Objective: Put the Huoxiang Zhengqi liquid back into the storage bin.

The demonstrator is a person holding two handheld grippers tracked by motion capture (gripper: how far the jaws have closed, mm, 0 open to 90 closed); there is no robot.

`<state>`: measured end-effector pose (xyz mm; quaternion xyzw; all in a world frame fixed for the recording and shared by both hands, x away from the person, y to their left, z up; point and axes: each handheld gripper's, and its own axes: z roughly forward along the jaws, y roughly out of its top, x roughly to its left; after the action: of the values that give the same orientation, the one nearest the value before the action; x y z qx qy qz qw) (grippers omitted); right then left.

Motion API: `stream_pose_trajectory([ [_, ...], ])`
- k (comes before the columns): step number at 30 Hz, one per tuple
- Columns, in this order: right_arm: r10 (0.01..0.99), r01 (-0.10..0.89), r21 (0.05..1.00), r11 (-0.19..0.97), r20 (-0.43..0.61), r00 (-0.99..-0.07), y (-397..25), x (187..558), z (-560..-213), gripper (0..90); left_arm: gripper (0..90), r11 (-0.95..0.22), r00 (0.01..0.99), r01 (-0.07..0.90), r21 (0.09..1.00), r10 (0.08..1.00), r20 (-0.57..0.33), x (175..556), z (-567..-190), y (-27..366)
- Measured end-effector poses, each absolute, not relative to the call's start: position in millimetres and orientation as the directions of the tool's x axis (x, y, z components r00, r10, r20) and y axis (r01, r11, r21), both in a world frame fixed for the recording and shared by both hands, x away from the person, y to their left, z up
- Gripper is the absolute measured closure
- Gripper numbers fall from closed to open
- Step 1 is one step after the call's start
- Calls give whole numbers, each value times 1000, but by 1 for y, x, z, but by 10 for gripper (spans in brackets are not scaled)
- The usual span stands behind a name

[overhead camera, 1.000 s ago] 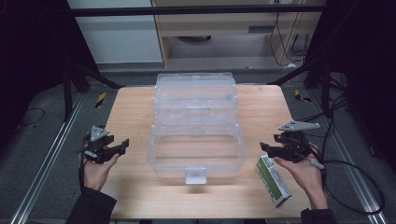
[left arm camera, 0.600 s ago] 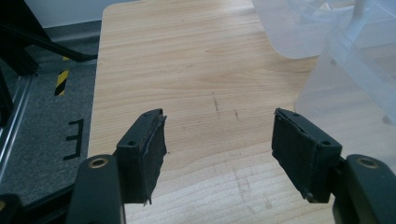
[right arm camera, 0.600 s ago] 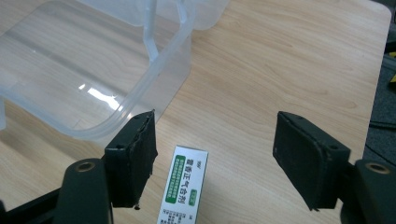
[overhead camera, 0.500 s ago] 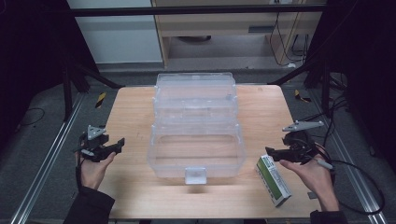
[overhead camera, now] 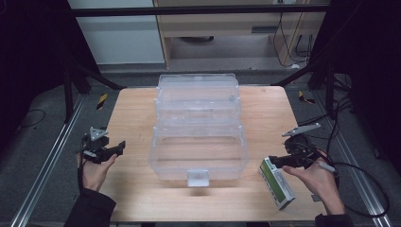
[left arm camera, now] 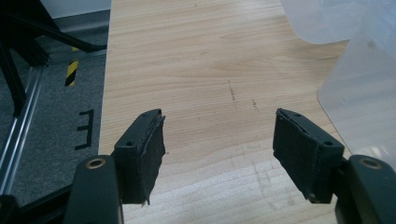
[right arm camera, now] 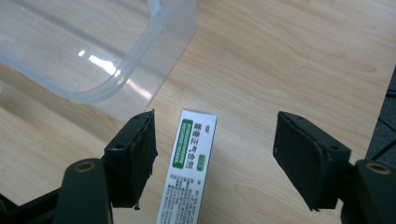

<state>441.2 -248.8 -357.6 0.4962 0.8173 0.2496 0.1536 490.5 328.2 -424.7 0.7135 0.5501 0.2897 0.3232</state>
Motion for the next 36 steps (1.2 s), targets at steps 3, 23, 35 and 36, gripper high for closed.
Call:
stream_pose_trajectory([
  [3,889,751,538,383,5,-457,-249,440,-360,325,329,-184,222,597,781,973,60,491,-424,329],
  [23,878,809,416,415,51,-477,-241,433,-377,428,329,-204,228,613,763,971,76,492,-429,326],
  [35,877,823,376,426,53,-478,-241,433,-384,458,328,-207,228,620,757,970,77,493,-431,326],
  [36,876,823,373,427,53,-479,-241,434,-385,463,327,-207,229,620,756,970,78,493,-431,326],
])
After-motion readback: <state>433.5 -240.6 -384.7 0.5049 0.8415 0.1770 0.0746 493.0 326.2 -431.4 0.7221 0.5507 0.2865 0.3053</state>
